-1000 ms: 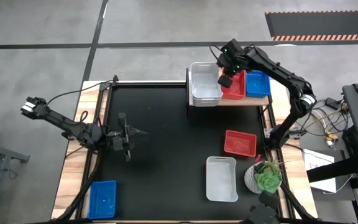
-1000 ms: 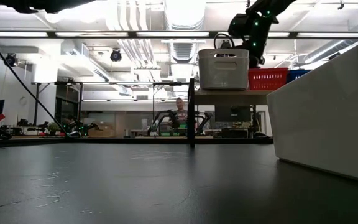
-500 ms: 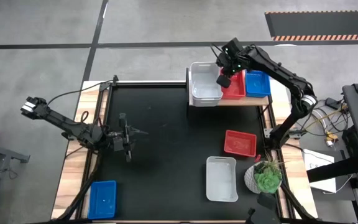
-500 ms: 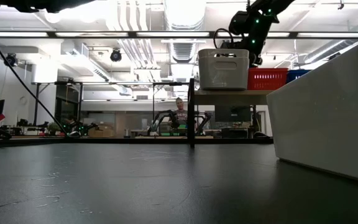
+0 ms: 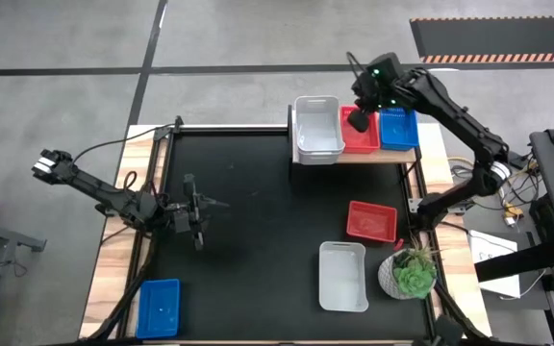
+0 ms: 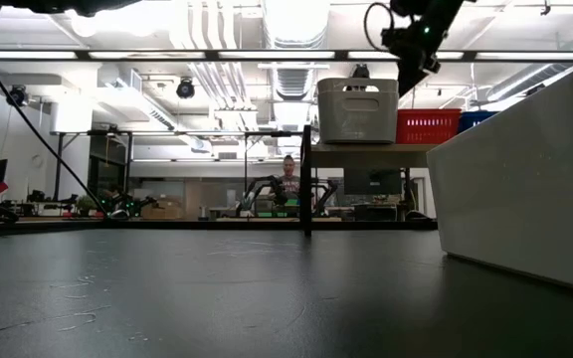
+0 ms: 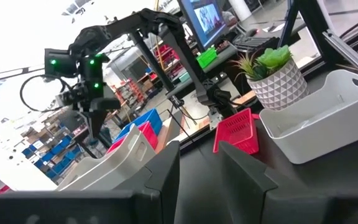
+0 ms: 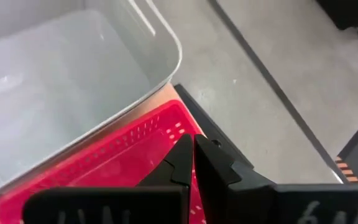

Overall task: Stack baskets on shelf by color
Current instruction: Stack the gray bin on top of the gray bins on the shelf

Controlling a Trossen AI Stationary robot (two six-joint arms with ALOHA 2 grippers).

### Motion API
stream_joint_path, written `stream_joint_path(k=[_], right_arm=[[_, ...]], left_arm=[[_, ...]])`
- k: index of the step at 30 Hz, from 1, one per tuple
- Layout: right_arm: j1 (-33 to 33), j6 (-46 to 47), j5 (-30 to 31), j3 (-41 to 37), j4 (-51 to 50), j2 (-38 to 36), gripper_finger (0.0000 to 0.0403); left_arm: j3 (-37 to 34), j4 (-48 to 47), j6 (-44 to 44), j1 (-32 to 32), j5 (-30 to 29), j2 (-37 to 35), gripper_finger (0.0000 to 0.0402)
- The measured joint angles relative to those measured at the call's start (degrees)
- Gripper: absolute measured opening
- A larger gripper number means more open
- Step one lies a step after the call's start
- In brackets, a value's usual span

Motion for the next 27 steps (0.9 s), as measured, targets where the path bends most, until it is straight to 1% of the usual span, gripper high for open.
stream_joint_path(k=[4, 9, 14, 18, 20, 22, 23, 25, 27], right_arm=[[0.0, 4.6, 0.5, -3.3, 3.3, -2.5, 0.0009], [-0.8, 10.0, 7.5, -8.4, 5.5, -3.6, 0.0009], [-1.5, 11.7, 7.5, -12.8, 7.1, -3.1, 0.0009], [-1.2, 11.6, 7.2, -13.0, 8.3, -3.3, 0.0009], [0.9, 13.3, 6.0, -12.1, 7.3, -5.3, 0.0009], [4.8, 15.2, 4.2, -11.9, 7.3, -8.9, 0.0009], [7.4, 15.8, 4.3, -11.9, 7.7, -11.0, 0.0009], [13.2, 16.6, 6.7, -12.6, 9.2, -14.9, 0.0009], [19.3, 17.0, 8.9, -14.2, 10.7, -19.2, 0.0009]], left_arm=[[0.0, 0.0, 0.0, 0.0, -0.1, -0.1, 0.0093], [0.0, -0.1, 0.1, 0.0, -1.0, 0.0, 0.0093], [0.0, -0.2, 0.1, 0.0, -1.0, 0.0, 0.0093], [0.1, 0.1, 1.9, 0.0, -1.0, 0.0, 0.0092], [0.5, 3.9, 4.8, 0.0, -1.0, 0.4, 0.0092], [1.3, 8.8, 9.4, 0.0, -0.9, 0.6, 0.0093], [1.7, 11.0, 10.7, 0.0, -0.9, 0.8, 0.0092], [1.9, 14.6, 9.5, 0.0, -0.1, 1.2, 0.0092], [1.7, 17.8, 5.5, 0.0, 2.0, 2.4, 0.0092]])
